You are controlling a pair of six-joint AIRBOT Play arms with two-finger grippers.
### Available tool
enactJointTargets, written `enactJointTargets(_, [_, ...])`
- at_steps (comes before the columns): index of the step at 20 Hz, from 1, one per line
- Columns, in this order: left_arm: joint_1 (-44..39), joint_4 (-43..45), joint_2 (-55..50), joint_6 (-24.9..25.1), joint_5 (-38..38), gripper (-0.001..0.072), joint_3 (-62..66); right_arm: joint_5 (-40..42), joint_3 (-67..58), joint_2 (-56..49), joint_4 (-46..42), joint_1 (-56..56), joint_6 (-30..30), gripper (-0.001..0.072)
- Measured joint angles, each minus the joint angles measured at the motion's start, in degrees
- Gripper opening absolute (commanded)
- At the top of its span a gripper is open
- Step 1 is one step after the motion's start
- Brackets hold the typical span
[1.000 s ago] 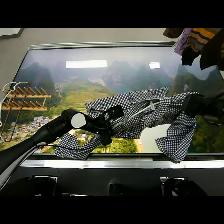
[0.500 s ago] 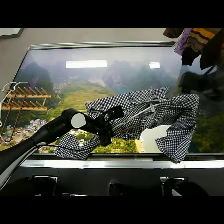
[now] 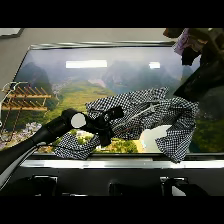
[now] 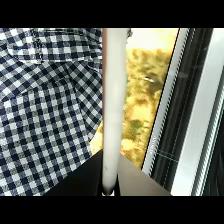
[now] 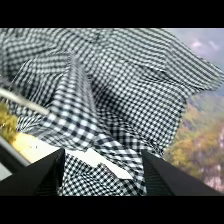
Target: Fold the clothes and pants, and hang the long-sleeved shirts on hangers.
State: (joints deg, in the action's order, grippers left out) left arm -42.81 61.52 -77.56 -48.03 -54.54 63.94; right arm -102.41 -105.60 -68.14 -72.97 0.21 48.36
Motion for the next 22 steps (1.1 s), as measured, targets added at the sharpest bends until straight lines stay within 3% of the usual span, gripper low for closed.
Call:
enactJointTargets(9, [0.00,0.00,0.00,0.00,-0.07,0.0032,0.00,-2.38,1.42,-3.17,5.60,-0.24,-15.41,0.0527])
enactJointTargets(22, [0.00,0.11,0.00,0.00,-0.07,0.0032,0.02,-3.48,5.70,-5.97,6.10,-0.26,-19.76,0.0527])
